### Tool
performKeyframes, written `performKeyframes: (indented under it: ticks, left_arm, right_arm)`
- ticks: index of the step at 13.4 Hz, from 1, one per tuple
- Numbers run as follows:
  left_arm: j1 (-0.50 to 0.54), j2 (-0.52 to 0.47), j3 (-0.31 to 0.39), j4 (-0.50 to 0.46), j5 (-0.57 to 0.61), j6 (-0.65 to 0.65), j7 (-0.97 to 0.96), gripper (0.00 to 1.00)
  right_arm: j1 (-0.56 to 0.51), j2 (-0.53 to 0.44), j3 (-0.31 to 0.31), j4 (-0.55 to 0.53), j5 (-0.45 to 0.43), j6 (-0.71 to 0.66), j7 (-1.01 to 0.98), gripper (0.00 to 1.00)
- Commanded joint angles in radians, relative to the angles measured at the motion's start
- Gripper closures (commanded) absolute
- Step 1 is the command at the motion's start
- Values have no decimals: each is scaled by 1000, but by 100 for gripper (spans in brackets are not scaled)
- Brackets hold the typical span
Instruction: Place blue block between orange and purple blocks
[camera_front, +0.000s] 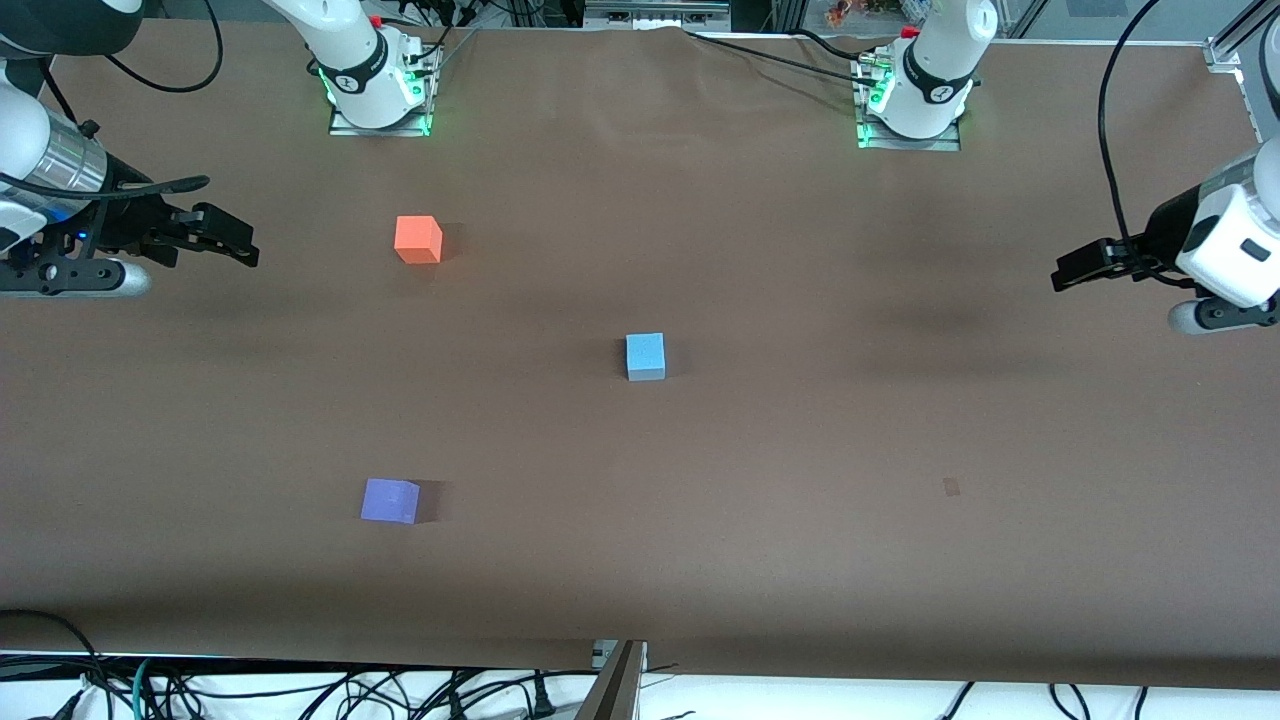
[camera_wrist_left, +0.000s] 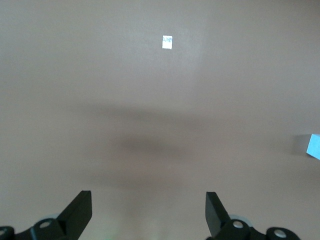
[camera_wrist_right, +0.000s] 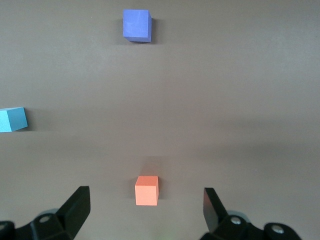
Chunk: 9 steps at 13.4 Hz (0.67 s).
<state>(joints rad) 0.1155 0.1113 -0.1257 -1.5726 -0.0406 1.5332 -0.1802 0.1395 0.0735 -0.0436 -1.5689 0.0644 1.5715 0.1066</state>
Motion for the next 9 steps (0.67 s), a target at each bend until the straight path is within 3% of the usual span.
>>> performKeyframes:
  ticks: [1, 9]
  left_arm:
    - [16, 7, -5, 14, 21, -15, 48, 0]
    - [55, 50, 0, 69, 18, -18, 76, 0]
  right_arm:
    - [-6, -12, 1, 0, 14, -10, -4, 0]
    - [-8, -12, -1, 0, 14, -10, -4, 0]
